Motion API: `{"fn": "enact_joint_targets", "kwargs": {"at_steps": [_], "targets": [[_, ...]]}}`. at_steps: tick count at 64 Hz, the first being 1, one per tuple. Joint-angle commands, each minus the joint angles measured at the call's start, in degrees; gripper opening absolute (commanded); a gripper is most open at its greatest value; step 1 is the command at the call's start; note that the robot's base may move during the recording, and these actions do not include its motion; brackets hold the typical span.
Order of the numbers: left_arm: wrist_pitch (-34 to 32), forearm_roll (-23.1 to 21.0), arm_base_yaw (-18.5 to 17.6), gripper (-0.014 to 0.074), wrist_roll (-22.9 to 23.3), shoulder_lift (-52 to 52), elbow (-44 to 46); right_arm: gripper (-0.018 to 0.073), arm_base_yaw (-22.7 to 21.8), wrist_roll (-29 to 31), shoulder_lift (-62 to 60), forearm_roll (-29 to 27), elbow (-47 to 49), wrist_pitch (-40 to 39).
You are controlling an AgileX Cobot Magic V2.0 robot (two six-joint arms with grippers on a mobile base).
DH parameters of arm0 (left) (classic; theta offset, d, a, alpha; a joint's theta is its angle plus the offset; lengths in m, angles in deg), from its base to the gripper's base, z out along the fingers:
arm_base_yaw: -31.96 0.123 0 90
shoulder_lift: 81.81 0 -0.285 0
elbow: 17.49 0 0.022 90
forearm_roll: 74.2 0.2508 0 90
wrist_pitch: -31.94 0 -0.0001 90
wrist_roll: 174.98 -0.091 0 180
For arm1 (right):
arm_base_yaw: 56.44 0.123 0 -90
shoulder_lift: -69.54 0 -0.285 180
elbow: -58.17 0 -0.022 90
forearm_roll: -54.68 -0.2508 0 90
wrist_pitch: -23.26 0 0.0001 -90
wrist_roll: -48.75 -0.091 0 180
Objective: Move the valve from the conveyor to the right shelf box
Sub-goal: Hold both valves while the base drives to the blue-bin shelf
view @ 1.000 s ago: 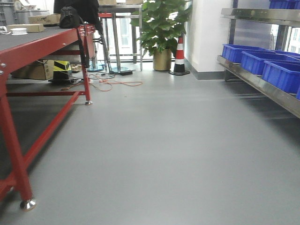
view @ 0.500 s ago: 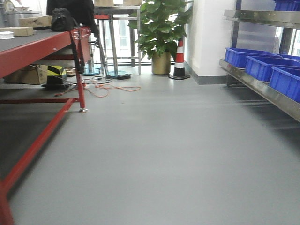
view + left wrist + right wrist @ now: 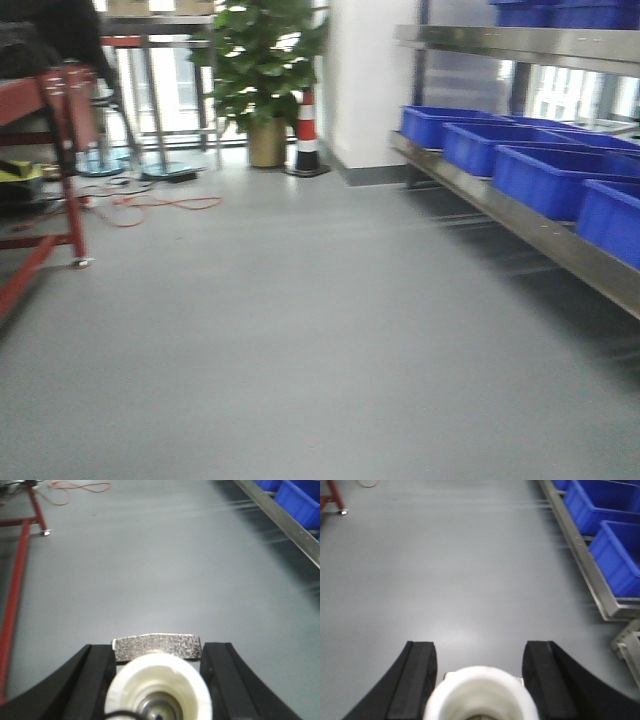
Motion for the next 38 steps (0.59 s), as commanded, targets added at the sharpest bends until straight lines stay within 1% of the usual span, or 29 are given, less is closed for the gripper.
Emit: {"fn": "enact_joint_targets", "kwargs": {"at_steps": [1,38], "targets": [[-2.7,-0.4,-0.3,-0.0111,0.4,0.6,0.2,-0.0154,0.1,0.2,-0.7,0.4,1.0,-3.7],[-2.7,-0.4,-0.3,-0.0111,0.4,0.6,0.2,-0.0154,0.1,0.2,-0.7,0.4,1.0,-3.7]]}}
